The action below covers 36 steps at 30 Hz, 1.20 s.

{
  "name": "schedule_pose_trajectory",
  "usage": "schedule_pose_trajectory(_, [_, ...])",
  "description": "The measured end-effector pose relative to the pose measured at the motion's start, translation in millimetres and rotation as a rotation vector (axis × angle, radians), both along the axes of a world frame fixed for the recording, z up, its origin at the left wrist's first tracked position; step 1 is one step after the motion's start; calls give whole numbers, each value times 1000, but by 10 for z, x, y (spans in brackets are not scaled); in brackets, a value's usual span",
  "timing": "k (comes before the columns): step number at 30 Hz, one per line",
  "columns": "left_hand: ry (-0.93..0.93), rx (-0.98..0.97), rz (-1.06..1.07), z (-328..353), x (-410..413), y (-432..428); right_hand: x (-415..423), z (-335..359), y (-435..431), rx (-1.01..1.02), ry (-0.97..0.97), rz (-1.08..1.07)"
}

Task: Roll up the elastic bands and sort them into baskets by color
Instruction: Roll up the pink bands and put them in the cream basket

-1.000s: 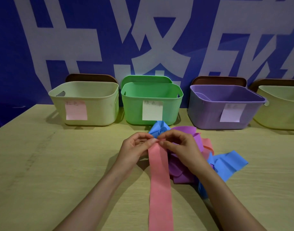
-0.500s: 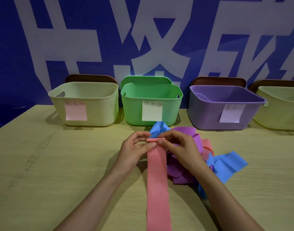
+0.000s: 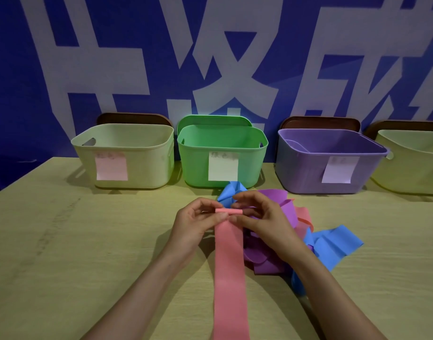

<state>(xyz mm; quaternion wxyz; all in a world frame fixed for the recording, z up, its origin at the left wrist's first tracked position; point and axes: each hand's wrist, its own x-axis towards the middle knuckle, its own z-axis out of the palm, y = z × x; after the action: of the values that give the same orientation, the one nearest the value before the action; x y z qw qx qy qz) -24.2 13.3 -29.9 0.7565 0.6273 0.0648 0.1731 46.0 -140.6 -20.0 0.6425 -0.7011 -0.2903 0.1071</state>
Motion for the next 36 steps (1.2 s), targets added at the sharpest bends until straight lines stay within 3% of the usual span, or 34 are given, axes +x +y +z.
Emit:
schedule_pose_trajectory(10, [93,-43,-63,-8,-3,-39,11,-2,-23,-8,-43,-21])
schedule_pose_trajectory(20, [52,-22,-23,-14,-7,-24,-17,14,-15,-27,-77,17])
schedule_pose_trajectory(24, [15,-10,-16,-2,-7,-36,-7,10,4,28,5,-20])
schedule_pose_trajectory(28, [-14,-9,0,0,-5,-25,-8,1,-19,-80,-22,-10])
schedule_pose_trajectory(36, [135,-21,-106,-19,-23,-28,-24,4,-28,20,17,-30])
